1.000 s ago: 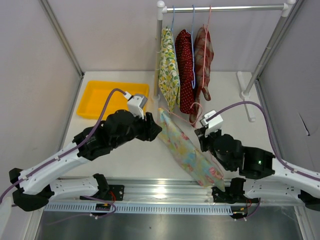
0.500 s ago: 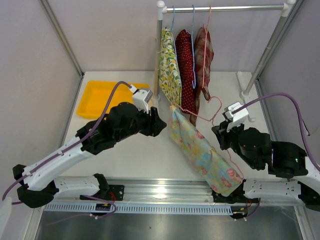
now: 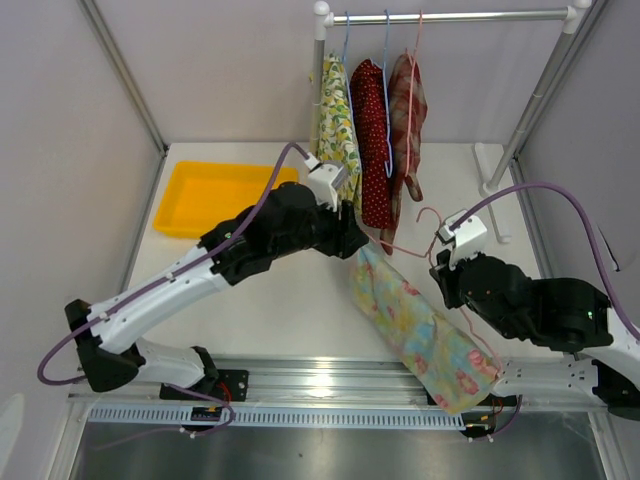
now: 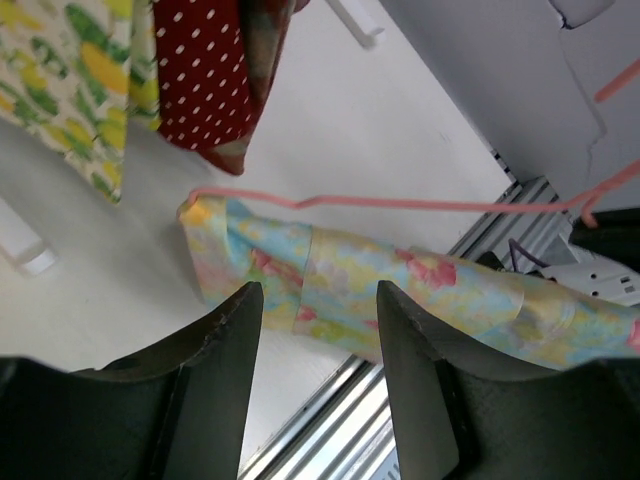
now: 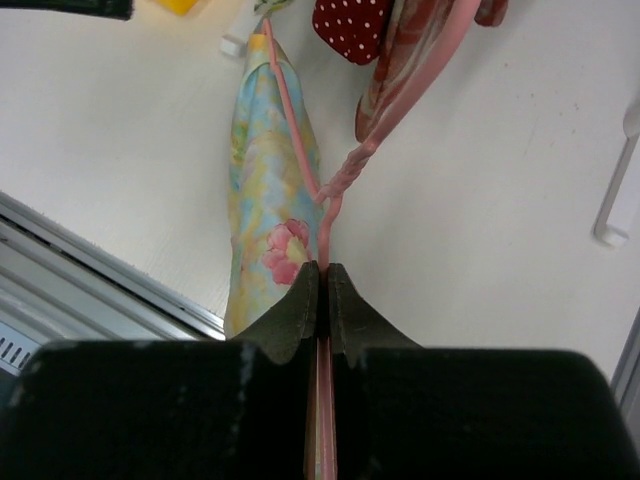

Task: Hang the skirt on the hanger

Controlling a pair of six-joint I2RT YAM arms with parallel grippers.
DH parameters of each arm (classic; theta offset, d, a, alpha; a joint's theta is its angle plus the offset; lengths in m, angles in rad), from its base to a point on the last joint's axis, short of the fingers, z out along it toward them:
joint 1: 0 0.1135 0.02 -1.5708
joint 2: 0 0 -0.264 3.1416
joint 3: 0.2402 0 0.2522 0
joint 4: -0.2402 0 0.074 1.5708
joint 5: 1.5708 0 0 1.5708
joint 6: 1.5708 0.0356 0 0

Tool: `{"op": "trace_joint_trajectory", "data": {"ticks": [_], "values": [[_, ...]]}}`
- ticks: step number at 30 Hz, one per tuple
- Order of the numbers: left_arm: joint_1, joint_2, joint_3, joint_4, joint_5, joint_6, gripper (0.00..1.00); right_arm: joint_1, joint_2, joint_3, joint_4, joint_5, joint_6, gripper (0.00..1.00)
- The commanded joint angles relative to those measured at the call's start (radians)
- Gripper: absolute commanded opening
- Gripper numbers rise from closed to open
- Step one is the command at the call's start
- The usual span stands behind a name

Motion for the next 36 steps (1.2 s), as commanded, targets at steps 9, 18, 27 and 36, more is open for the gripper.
{"op": "trace_joint_trajectory", "data": {"ticks": [9, 18, 27, 36], "values": [[0.009, 0.335, 0.183, 0.381, 0.185, -0.028, 0.55, -0.047, -0.009, 0.074, -0.097, 0.055, 0.065, 0.00], [0.034, 0.577, 0.378, 0.418, 0.162, -0.086, 0.56, -0.097, 0.012, 0.051, -0.072, 0.052, 0.033, 0.00], [0.107, 0.630, 0.392, 0.371, -0.034, -0.149, 0.54, -0.218, 0.025, 0.016, -0.005, -0.037, -0.035, 0.00], [0.167, 0.559, 0.294, 0.340, -0.117, -0.143, 0.53, -0.324, 0.025, -0.015, 0.016, -0.066, -0.062, 0.00]]}}
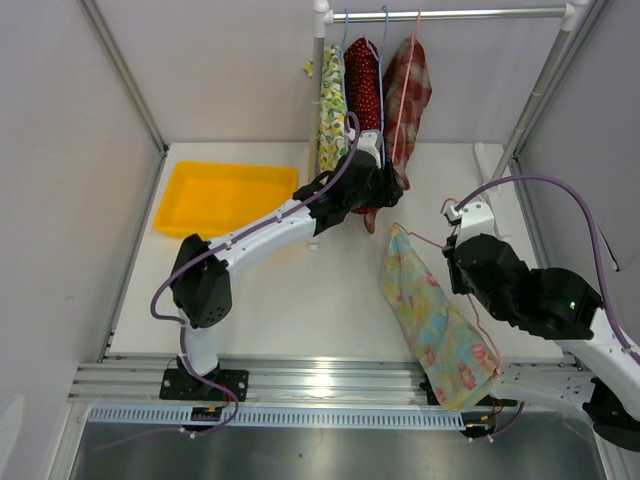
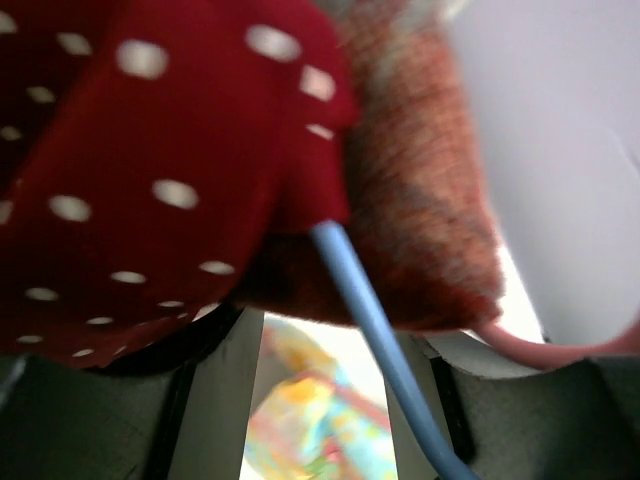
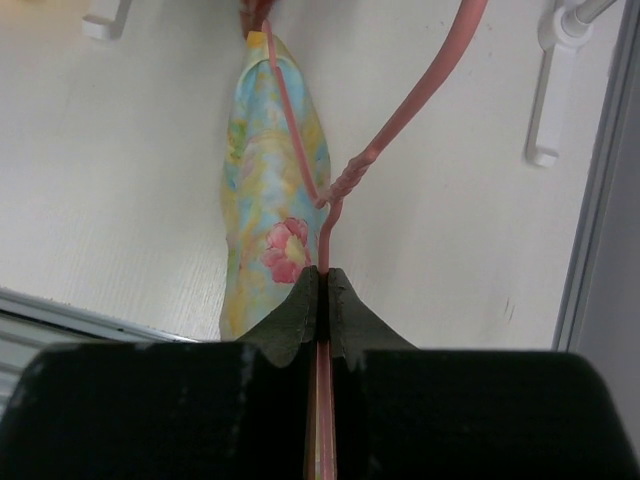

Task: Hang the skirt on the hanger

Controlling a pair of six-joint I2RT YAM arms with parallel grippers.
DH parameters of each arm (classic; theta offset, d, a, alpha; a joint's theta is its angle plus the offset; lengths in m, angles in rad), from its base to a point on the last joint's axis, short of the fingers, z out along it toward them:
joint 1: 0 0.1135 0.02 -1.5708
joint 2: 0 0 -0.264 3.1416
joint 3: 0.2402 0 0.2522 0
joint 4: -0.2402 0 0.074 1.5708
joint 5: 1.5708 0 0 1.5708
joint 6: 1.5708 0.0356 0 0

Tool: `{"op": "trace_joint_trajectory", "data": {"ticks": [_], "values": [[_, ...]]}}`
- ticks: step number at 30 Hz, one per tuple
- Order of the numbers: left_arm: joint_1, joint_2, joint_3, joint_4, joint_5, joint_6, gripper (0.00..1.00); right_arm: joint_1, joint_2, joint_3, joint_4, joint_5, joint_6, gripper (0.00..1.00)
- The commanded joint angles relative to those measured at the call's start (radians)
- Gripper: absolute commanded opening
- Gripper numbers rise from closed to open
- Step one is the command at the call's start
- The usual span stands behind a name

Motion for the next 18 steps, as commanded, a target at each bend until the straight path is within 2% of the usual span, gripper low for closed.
{"op": "trace_joint_trajectory", "data": {"ticks": [1, 7, 11, 15, 16, 18], "values": [[0.028, -0.071, -0.025, 0.007, -0.054, -0.009, 0.53, -0.035, -0.004, 0.003, 0.061, 0.001, -0.031, 0.00], [0.034, -0.092, -0.044, 0.015, -0.043, 0.002, 0.52, -0.075, -0.002, 0.019, 0.138, 0.121, -0.039, 0.00], [0.036, -0.105, -0.048, 0.022, -0.019, 0.000, 0.52, -0.144, 0.015, -0.007, 0.305, 0.165, -0.160, 0.00], [0.036, -0.117, -0.064, 0.036, 0.004, -0.001, 0.52, -0.331, 0.047, 0.015, 0.509, -0.006, -0.270, 0.00], [0.036, -0.122, -0.070, 0.038, 0.007, -0.001, 0.52, -0.436, 0.080, 0.028, 0.529, -0.120, -0.278, 0.00], [0.036, -0.120, -0.071, 0.038, 0.019, -0.003, 0.52, -0.538, 0.114, 0.049, 0.579, -0.245, -0.278, 0.00]]}}
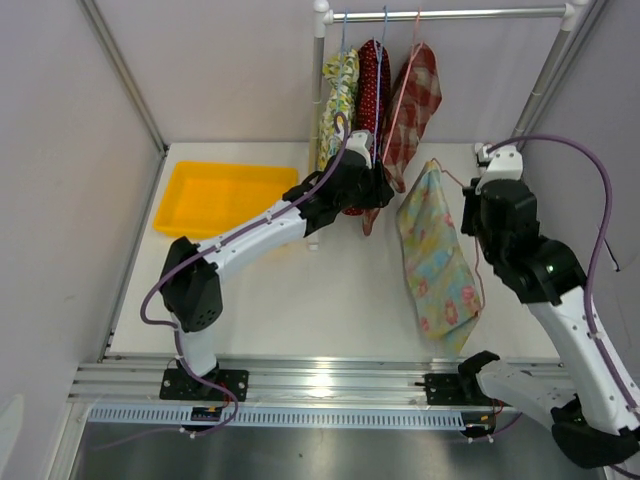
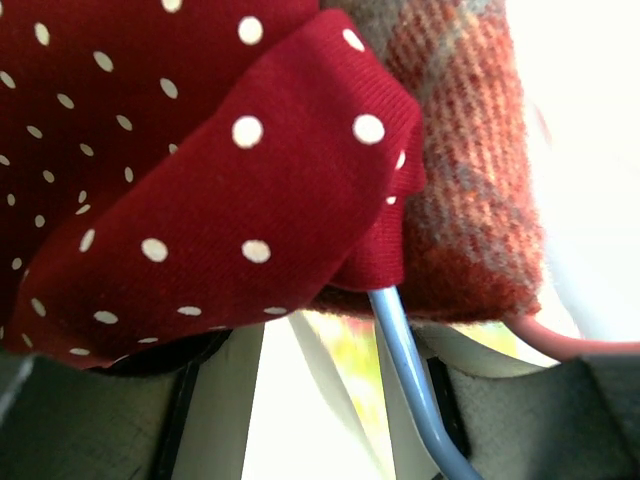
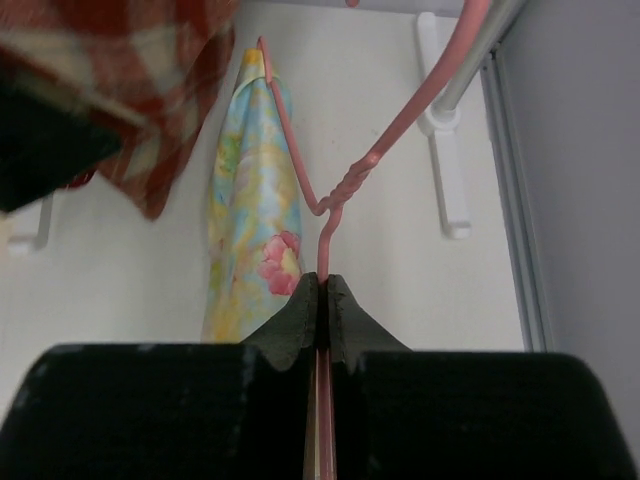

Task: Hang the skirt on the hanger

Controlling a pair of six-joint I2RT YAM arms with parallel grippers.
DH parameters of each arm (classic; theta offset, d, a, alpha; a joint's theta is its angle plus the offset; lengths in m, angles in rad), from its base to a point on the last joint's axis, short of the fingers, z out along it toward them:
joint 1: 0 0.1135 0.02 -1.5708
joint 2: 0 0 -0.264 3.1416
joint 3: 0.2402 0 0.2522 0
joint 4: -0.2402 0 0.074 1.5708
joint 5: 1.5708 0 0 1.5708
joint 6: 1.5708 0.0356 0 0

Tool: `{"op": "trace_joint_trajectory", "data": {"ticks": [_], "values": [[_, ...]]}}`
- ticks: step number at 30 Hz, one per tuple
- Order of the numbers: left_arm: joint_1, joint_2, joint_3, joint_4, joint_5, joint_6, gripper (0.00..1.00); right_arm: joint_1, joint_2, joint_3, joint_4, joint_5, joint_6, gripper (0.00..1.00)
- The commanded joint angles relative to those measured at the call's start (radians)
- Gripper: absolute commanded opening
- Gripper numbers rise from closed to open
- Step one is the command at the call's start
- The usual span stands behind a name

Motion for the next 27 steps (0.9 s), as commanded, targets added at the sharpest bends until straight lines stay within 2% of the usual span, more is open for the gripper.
{"op": "trace_joint_trajectory", "data": {"ticks": [1, 2, 5, 12, 20, 27], "values": [[0.009, -0.064, -0.005, 0.049, 0.022, 0.001, 0.52, -0.169, 0.056, 0.086, 0.221, -0.291, -0.071, 0.00], [0.009, -0.066, -0.008, 0.049, 0.028, -0.001, 0.52, -0.256, 0.087, 0.103, 0.241, -0.339, -0.071, 0.00], [0.009, -0.066, -0.014, 0.054, 0.045, 0.001, 0.52, -0.380, 0.146, 0.202, 0.259, -0.488, -0.071, 0.00], [0.008, -0.093, -0.046, 0.078, 0.109, 0.002, 0.52, -0.542, 0.219, 0.295, 0.420, -0.705, -0.041, 0.00], [-0.006, -0.185, -0.150, 0.094, 0.342, 0.065, 0.53, -0.608, 0.324, 0.370, 0.621, -0.717, 0.027, 0.00], [-0.076, -0.309, -0.215, 0.016, 0.416, 0.165, 0.54, -0.611, 0.473, 0.489, 0.707, -0.631, 0.033, 0.00]]}}
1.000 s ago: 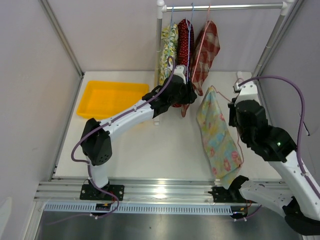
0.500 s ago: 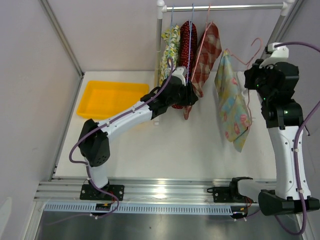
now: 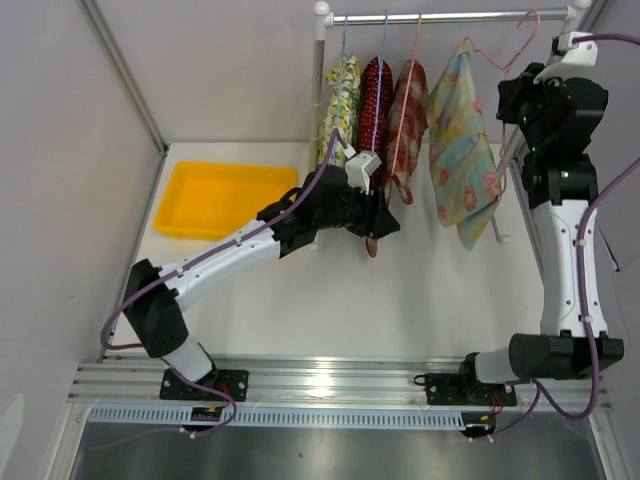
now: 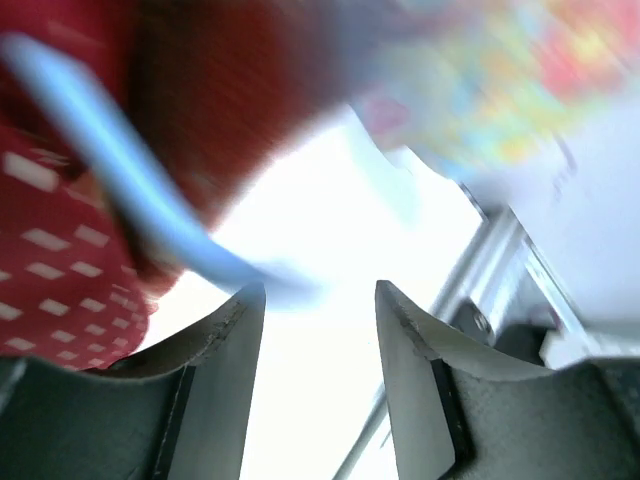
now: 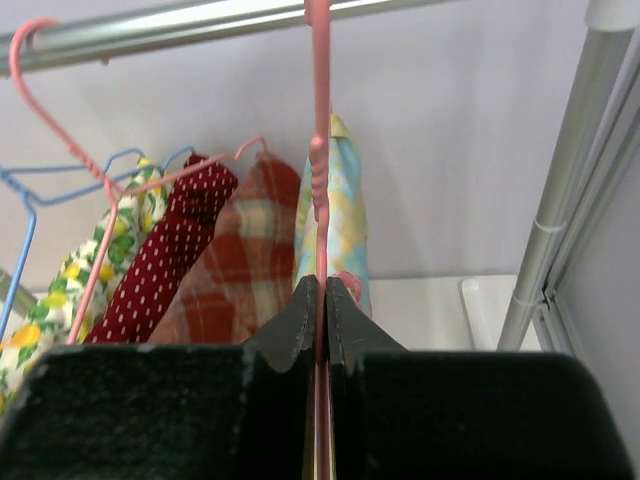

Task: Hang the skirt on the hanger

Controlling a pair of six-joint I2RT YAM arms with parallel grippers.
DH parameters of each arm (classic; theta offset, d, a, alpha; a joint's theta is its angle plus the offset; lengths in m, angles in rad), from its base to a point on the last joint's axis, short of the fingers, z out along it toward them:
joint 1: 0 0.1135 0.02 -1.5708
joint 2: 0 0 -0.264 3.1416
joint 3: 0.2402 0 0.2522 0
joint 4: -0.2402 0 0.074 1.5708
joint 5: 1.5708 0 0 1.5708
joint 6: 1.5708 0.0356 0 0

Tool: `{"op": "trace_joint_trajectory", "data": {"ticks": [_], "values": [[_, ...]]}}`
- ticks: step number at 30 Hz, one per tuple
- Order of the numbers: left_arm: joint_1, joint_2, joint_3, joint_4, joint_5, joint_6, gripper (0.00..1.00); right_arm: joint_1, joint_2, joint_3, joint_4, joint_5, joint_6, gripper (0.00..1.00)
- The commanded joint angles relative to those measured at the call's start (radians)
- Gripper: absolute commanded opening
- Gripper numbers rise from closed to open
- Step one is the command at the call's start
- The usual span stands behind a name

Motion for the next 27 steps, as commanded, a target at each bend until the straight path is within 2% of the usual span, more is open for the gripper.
{"op": "trace_joint_trajectory", "data": {"ticks": [1, 5, 13, 20, 25, 27], "values": [[-0.049, -0.117, -0.030, -0.027, 0.078, 0.092, 0.54, -0.006, 0.053, 0.117, 0.178, 0.043, 0.013, 0.00], [-0.098, -0.242, -0.076, -0.084, 0.053, 0.138, 0.54, -0.006, 0.151, 0.201, 0.184, 0.064, 0.016, 0.00], [-0.107, -0.446, -0.178, -0.150, 0.010, 0.152, 0.55, -0.004, 0.305, 0.367, 0.124, 0.069, 0.013, 0.00], [-0.107, -0.552, -0.194, -0.211, -0.051, 0.153, 0.55, 0.000, 0.315, 0.248, 0.153, 0.076, 0.019, 0.00], [-0.107, -0.607, -0.191, -0.256, -0.086, 0.161, 0.56, -0.001, 0.257, 0.097, 0.213, 0.110, 0.042, 0.00], [-0.107, -0.616, -0.189, -0.276, -0.100, 0.167, 0.56, -0.004, 0.237, 0.088, 0.200, 0.119, 0.059, 0.00]]}}
